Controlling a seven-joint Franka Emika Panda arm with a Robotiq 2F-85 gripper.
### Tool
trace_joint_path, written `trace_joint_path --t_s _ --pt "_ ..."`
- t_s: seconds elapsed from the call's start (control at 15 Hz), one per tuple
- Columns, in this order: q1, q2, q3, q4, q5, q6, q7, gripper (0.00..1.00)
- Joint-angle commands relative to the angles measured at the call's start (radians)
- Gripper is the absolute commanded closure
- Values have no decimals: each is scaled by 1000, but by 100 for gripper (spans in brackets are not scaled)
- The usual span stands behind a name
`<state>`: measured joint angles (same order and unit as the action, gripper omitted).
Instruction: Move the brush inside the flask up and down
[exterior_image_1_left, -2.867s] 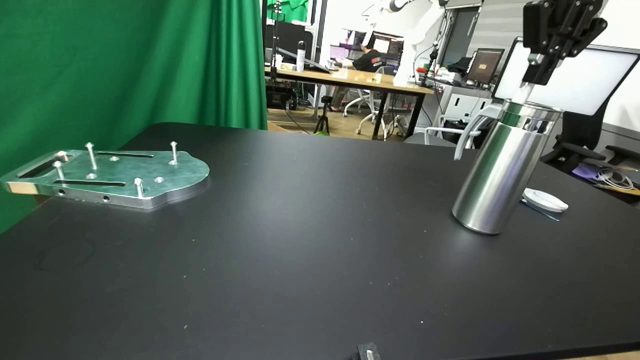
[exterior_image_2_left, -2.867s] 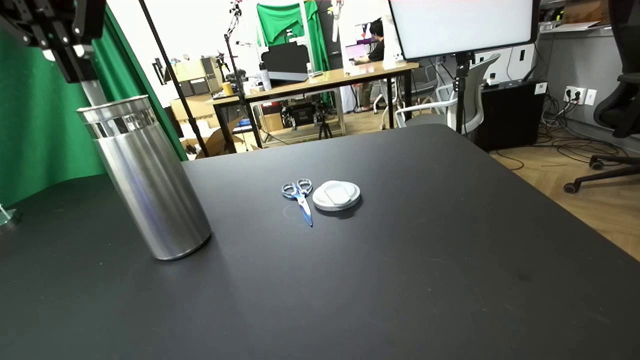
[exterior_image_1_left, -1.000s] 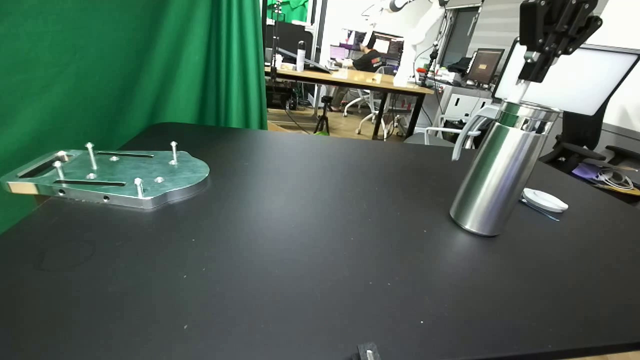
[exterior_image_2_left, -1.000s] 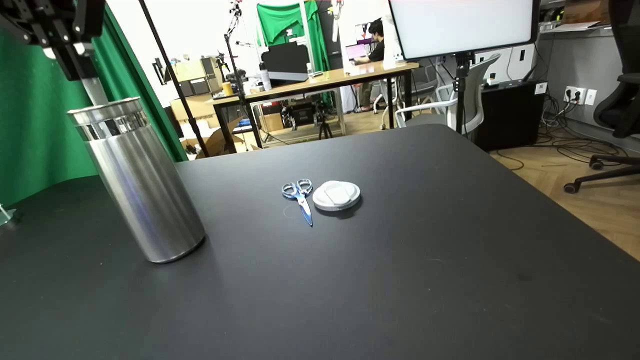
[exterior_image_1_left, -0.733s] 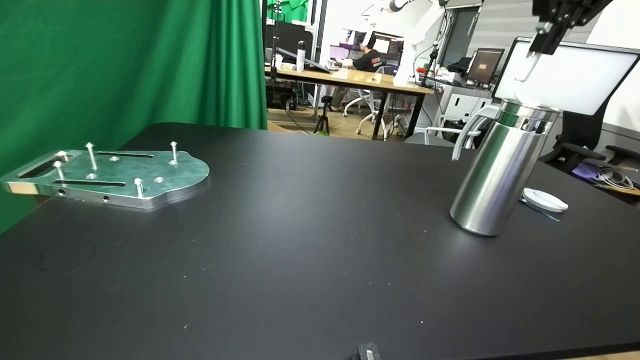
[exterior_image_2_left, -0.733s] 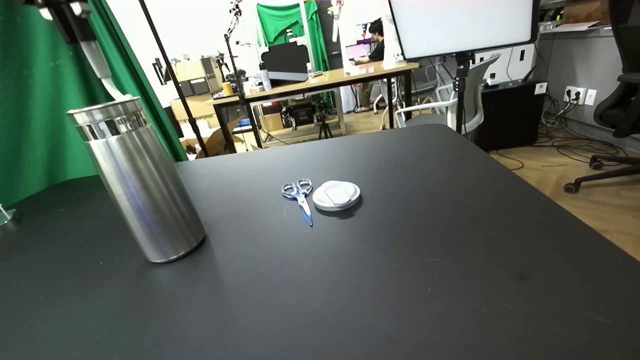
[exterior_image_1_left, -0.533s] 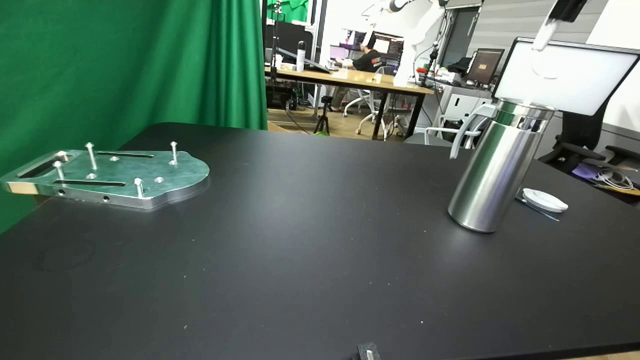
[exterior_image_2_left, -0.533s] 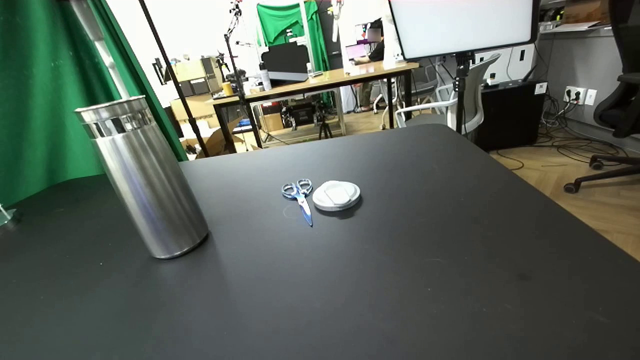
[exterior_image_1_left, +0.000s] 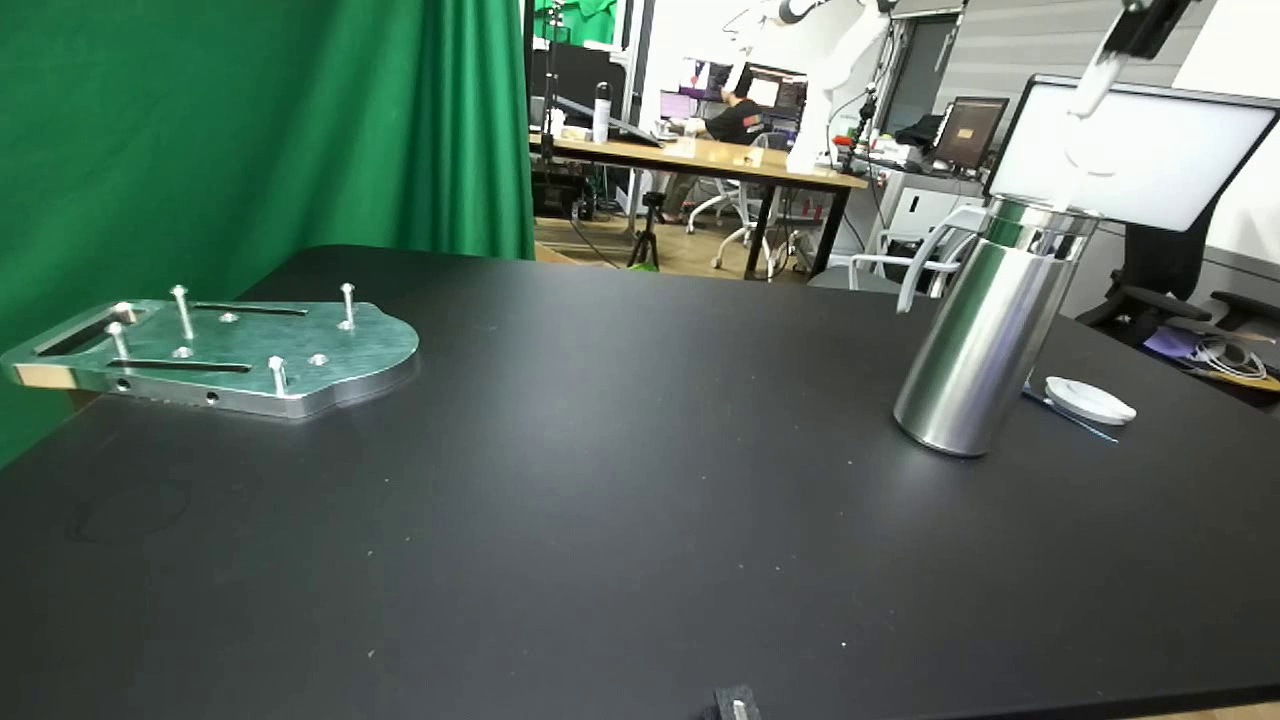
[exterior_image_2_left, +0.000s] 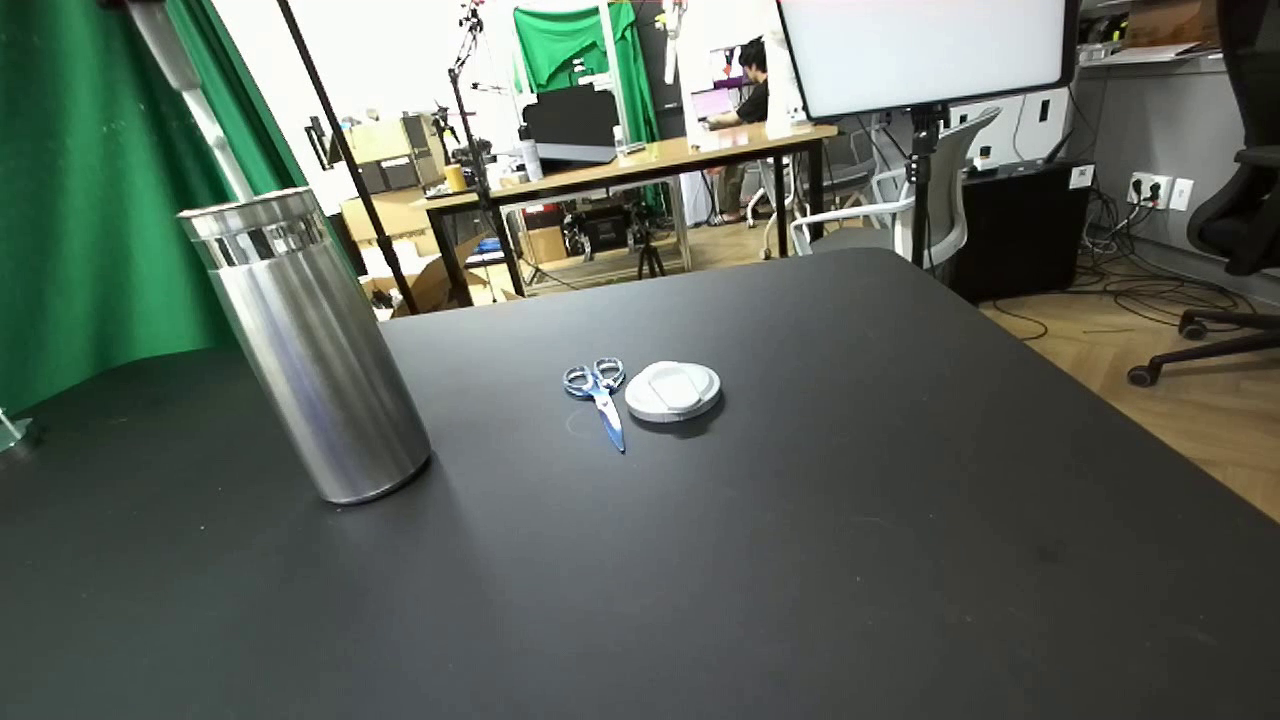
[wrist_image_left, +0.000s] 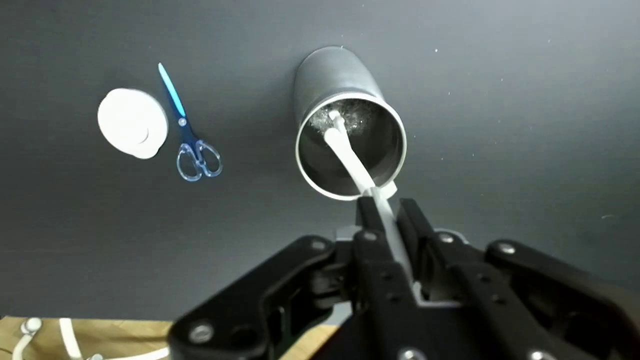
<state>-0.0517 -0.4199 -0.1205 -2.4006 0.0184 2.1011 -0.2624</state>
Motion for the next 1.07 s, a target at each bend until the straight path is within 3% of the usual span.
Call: trace_joint_path --t_s 0.0,0.4,1.0 --pt "11 59 21 -64 -11 54 30 96" --pt "9 128 41 -55 -10 76 41 96" --pt "-18 -13 -16 76 8 -47 1 96"
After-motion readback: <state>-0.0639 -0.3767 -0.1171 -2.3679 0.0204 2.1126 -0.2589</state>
